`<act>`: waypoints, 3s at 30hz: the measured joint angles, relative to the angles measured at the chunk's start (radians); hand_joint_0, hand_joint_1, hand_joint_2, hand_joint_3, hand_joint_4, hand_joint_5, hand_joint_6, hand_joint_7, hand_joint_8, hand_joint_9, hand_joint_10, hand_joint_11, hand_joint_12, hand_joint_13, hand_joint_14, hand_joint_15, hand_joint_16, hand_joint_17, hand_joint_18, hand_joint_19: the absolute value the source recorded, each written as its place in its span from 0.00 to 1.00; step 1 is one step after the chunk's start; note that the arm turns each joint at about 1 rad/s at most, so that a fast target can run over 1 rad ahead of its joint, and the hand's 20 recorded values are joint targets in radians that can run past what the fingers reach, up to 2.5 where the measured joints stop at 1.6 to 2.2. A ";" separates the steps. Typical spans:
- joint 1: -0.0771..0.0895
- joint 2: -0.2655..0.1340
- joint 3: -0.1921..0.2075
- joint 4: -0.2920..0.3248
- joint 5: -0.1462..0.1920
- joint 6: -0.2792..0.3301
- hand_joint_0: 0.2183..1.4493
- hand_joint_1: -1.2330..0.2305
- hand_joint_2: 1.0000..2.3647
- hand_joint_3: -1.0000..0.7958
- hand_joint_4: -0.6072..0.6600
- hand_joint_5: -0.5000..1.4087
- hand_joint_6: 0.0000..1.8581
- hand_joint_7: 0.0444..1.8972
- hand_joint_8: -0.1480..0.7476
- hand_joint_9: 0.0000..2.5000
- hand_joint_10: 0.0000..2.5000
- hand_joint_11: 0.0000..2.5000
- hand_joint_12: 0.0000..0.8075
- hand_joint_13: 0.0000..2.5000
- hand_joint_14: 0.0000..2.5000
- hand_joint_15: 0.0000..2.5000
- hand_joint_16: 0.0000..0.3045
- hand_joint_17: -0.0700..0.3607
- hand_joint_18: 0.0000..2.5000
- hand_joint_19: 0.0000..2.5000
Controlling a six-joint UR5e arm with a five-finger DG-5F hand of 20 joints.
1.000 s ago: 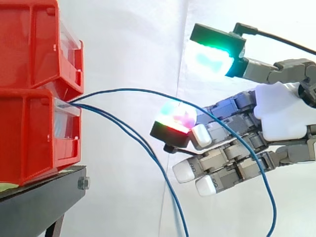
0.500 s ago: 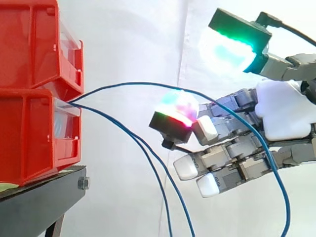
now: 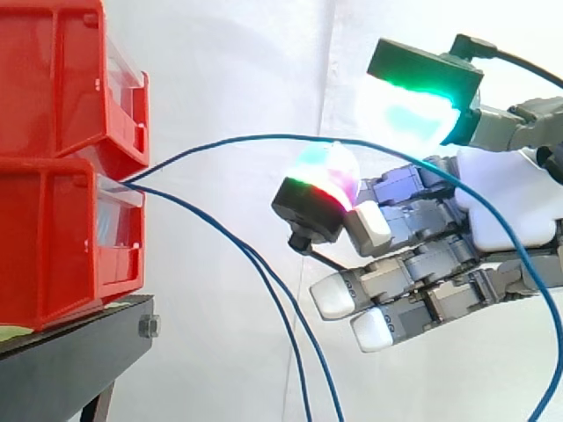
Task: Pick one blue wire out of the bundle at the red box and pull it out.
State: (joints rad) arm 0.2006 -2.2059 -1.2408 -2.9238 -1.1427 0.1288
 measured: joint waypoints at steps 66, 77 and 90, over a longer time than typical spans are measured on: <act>-0.003 0.000 0.000 0.001 -0.002 0.000 0.35 0.31 0.01 0.45 0.67 0.17 0.43 0.43 0.57 0.36 0.01 0.28 0.54 0.28 0.00 0.15 0.16 0.42 0.23 0.17; -0.003 0.000 0.000 0.001 -0.002 0.000 0.28 0.40 0.01 0.35 0.67 0.18 0.39 0.49 0.58 0.37 0.00 0.28 0.54 0.27 0.00 0.15 0.15 0.40 0.20 0.18; -0.003 0.000 0.000 0.003 -0.001 -0.001 0.18 0.35 0.00 0.28 0.71 0.19 0.48 0.50 0.63 0.41 0.00 0.31 0.59 0.29 0.00 0.15 0.17 0.44 0.24 0.16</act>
State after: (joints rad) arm 0.1979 -2.2059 -1.2408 -2.9207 -1.1441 0.1282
